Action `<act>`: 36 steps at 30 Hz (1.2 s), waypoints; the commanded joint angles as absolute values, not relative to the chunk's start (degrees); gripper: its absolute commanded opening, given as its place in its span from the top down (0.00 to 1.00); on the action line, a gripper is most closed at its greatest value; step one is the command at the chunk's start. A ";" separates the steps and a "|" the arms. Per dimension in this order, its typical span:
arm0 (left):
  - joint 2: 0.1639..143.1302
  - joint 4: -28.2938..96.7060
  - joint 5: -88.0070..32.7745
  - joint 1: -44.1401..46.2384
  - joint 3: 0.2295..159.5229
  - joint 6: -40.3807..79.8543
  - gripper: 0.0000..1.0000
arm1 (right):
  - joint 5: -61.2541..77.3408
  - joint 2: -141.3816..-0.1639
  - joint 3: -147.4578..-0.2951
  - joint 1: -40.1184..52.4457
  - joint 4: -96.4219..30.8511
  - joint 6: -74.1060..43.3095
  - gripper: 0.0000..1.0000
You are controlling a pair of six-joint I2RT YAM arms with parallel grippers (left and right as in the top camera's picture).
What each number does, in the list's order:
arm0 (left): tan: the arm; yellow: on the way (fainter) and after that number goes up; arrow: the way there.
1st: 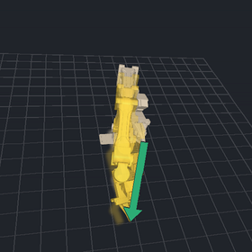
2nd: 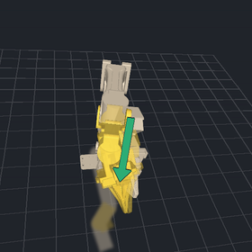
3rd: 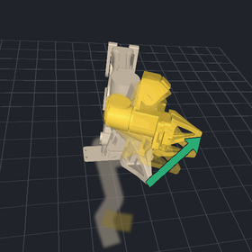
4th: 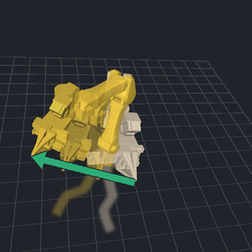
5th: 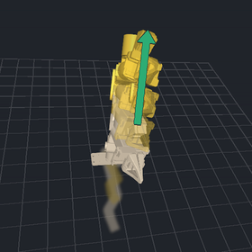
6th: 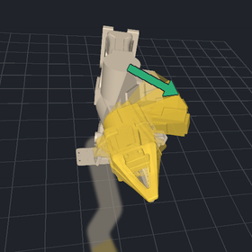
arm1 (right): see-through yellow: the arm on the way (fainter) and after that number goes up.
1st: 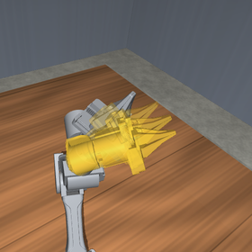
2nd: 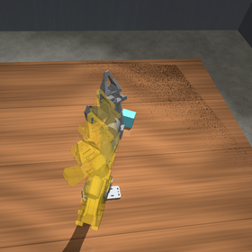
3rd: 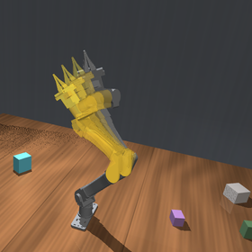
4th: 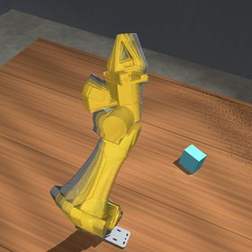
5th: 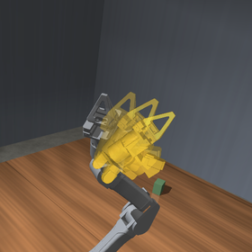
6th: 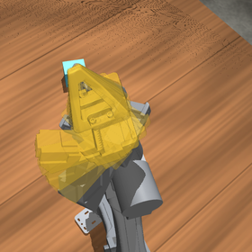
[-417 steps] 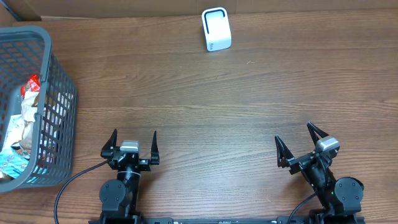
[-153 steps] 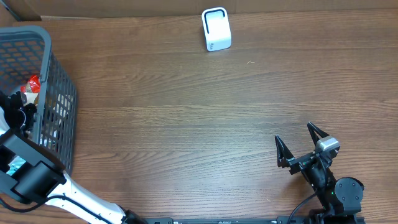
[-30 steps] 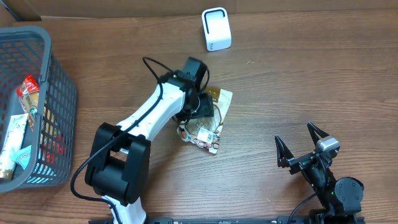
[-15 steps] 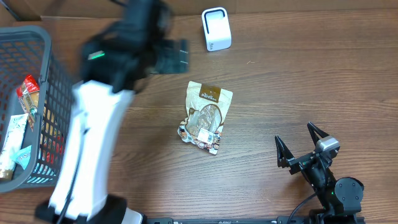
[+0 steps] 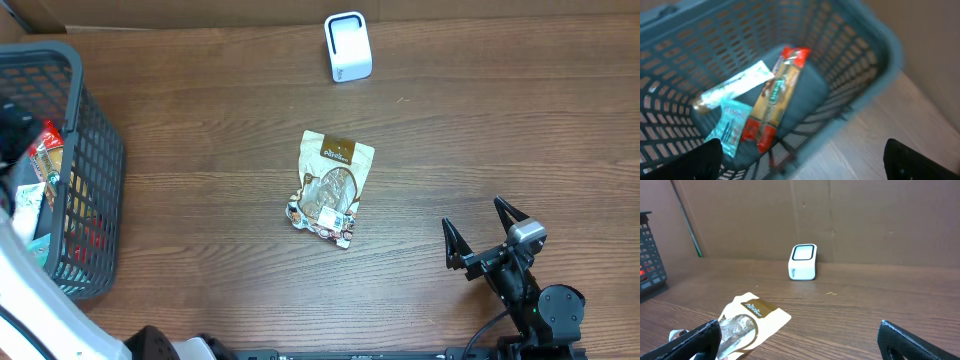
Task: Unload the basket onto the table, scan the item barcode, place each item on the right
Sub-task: 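Reach the left gripper into the basket and grasp the red-green stick package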
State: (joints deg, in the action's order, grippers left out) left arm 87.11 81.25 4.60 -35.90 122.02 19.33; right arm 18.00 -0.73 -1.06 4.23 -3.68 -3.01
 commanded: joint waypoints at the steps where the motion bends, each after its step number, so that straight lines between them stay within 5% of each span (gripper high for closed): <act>1: 87.70 74.63 1.83 -39.33 113.65 19.35 0.07 | 18.02 -0.19 -0.47 4.60 -3.33 -3.25 0.00; 9: 92.99 60.29 4.43 -39.90 99.02 7.40 0.02 | 18.02 -0.19 -0.47 4.60 -3.33 -3.25 0.00; 36: 122.63 59.96 4.49 -43.94 97.89 3.79 0.10 | 18.02 -0.19 -0.47 4.60 -3.33 -3.25 0.00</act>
State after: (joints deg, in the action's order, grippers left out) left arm 121.10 60.14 4.73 -43.29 98.96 5.32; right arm 18.00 -0.73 -1.06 4.23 -3.66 -3.01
